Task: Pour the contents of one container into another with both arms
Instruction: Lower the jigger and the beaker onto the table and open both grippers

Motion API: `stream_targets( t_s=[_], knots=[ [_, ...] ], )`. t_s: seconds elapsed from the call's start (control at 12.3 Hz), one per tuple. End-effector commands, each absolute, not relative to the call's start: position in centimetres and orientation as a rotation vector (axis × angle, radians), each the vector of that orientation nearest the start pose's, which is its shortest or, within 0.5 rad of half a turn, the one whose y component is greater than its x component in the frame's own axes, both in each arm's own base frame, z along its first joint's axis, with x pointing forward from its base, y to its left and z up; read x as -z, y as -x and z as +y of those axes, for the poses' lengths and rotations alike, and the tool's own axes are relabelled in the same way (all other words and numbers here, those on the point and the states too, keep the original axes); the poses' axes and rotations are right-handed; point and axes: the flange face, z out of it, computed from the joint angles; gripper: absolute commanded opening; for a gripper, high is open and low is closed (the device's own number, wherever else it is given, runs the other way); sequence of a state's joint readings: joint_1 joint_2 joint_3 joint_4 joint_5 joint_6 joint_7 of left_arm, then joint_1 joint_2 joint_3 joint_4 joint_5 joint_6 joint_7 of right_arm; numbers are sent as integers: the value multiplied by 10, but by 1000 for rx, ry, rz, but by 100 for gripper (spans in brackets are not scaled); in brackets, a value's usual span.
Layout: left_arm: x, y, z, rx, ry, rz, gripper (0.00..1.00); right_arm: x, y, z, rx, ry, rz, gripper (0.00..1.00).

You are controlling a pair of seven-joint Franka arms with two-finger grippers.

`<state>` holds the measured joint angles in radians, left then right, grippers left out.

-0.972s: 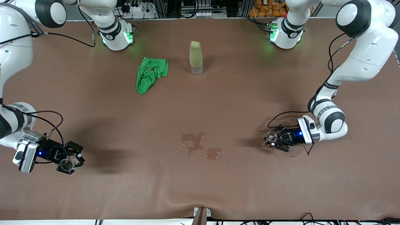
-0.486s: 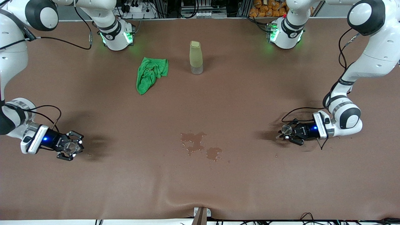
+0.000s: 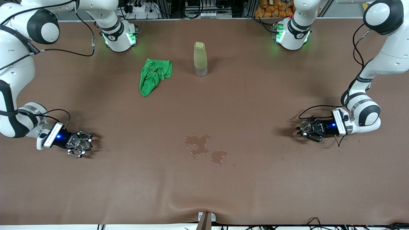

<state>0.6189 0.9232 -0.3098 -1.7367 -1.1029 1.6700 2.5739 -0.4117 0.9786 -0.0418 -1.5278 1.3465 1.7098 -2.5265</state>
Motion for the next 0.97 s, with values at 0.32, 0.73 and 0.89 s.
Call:
stream_targets(
  t_s=[0.32,0.73,0.89],
  knots=[
    [-75,-558,100,-1205,-1303,-1191,0,-44,-634,-221,1396,1747,-1084,78],
    [-75,-559,101,-1207,-1303,-1193,0,-83,-647,-236,1368,1777,-994,100],
    [-74,-559,101,-1207,-1303,-1192,5,-102,-650,-246,1345,1797,-953,100]
  ],
)
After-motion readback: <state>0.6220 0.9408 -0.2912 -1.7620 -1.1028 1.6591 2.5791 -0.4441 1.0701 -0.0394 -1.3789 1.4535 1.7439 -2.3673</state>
